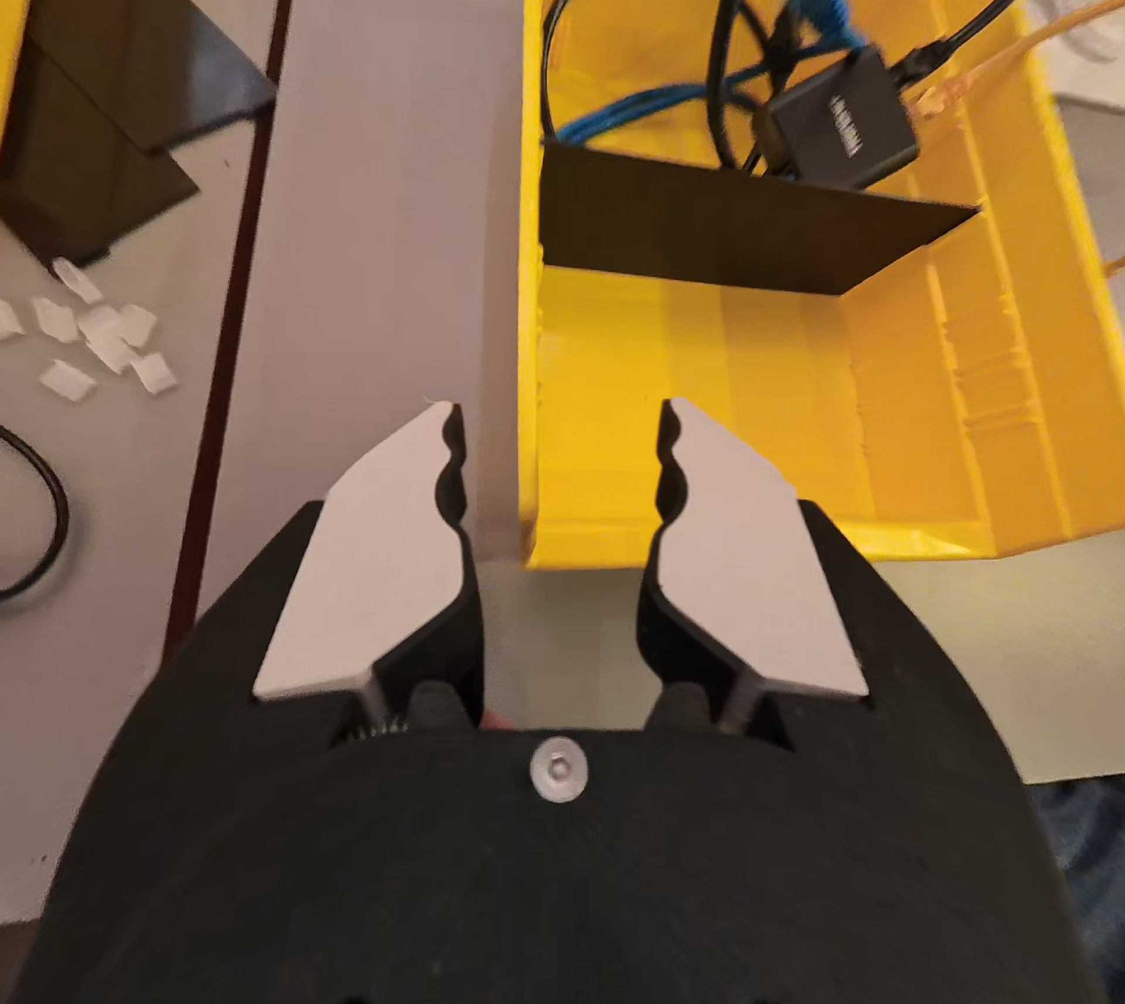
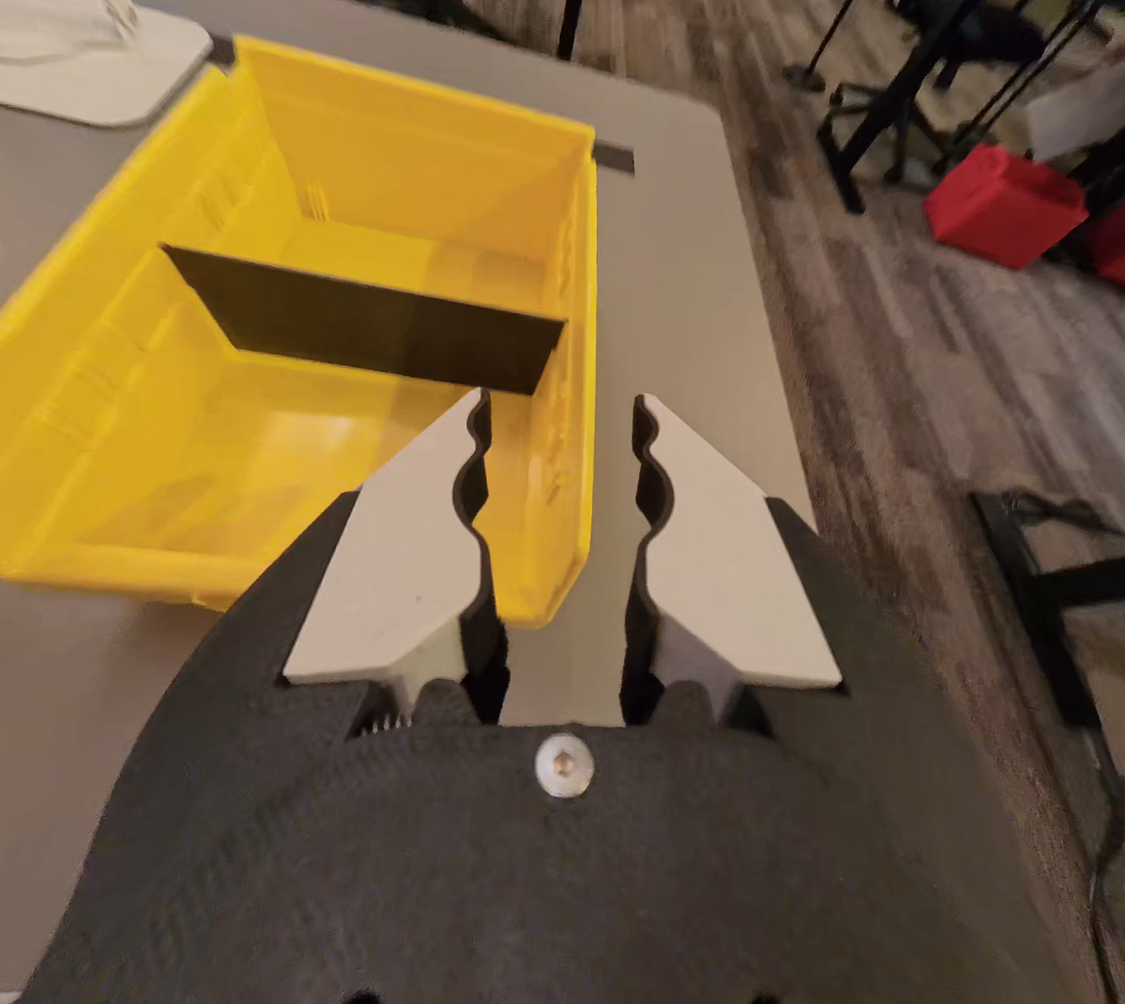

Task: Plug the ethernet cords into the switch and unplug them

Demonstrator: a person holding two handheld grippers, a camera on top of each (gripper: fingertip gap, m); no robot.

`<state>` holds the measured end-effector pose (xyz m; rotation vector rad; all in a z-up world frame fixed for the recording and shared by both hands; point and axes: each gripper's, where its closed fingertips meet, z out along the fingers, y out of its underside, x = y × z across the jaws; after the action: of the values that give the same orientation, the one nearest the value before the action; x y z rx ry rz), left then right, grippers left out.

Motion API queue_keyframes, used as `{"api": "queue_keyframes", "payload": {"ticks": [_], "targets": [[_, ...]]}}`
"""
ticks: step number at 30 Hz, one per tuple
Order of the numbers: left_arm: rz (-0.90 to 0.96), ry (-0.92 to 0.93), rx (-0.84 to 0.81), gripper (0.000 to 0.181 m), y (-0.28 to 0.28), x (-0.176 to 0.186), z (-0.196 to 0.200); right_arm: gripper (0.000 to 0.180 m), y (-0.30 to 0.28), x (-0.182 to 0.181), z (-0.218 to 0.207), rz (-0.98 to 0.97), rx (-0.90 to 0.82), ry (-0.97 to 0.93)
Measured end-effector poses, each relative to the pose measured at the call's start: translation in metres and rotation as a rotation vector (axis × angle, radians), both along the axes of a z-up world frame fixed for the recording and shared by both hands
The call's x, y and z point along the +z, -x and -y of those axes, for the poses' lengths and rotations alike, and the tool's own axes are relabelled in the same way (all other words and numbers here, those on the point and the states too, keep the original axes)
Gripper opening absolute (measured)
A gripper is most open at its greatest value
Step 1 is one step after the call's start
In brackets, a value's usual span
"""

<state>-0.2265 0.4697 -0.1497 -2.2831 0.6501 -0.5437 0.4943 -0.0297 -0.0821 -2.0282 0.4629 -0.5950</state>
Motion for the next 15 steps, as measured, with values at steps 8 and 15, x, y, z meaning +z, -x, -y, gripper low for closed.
{"api": "queue_keyframes", "payload": {"ticks": [8,15], "targets": [[0.518,-0.212,-0.271,0.053,-0.036,0.132,0.039,0.029,0.065,0.078,-0.038,0.152,0.208,-0.143],[0.693,-0.382,-0.524,0.008,-0.068,0.218,0.081,0.0,0.153,0.111,-0.1,0.13,0.507,-0.192]]}}
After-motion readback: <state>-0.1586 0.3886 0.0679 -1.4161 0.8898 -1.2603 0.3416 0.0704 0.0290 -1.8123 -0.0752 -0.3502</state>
